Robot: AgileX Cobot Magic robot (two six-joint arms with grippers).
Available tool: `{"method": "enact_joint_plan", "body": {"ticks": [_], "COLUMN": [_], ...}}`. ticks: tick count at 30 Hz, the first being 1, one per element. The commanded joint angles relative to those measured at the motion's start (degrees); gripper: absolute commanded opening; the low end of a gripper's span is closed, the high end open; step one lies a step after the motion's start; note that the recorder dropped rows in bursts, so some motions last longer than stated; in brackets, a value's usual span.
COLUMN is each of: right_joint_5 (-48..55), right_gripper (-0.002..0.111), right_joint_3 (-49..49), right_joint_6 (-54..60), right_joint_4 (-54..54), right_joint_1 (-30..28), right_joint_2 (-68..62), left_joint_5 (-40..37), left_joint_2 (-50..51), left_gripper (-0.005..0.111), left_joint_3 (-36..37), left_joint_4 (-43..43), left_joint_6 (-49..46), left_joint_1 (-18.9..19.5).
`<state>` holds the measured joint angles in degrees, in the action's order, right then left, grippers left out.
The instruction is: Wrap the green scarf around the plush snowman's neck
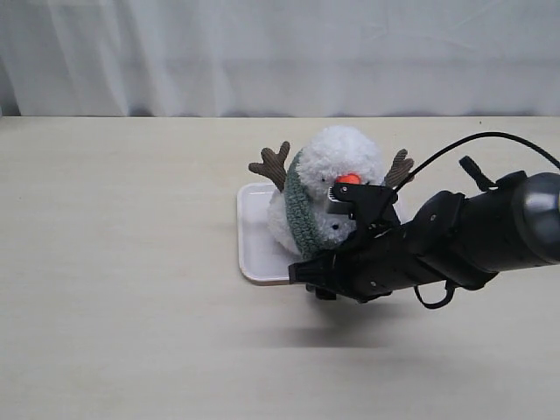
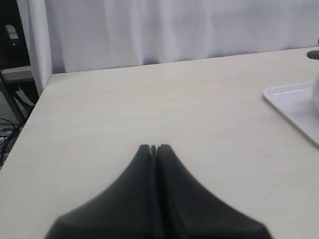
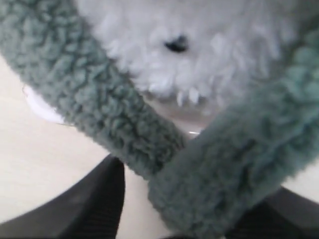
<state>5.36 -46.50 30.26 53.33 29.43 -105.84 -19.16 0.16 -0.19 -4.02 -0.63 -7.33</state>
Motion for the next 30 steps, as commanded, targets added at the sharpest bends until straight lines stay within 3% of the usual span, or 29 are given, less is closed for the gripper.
{"method": "enact_joint_plan", "body": {"ticks": [1, 7, 30], "right_joint_5": [-1.2, -1.0, 7.8], "right_gripper": [0.030, 0.004, 0.004], "right_joint_3": [-0.1, -0.1, 0.0], "right_joint_6": [2.9, 6.0, 16.6], "right_joint_4": [-0.2, -0.2, -4.2], "right_joint_1": [0.0, 0.0, 0.0], "right_joint_2": [0.1, 0.1, 4.0], "left_joint_5": [0.6, 0.6, 0.7], "left_joint_2": [-0.2, -0.2, -0.2], "left_gripper": [0.000, 0.000, 0.000], "left_joint_3": [0.2, 0.2, 0.2], "left_joint_4": [0.1, 0.1, 0.2], "left_joint_6": [0.0, 0.0, 0.0], "left_joint_1": [0.0, 0.0, 0.0]}}
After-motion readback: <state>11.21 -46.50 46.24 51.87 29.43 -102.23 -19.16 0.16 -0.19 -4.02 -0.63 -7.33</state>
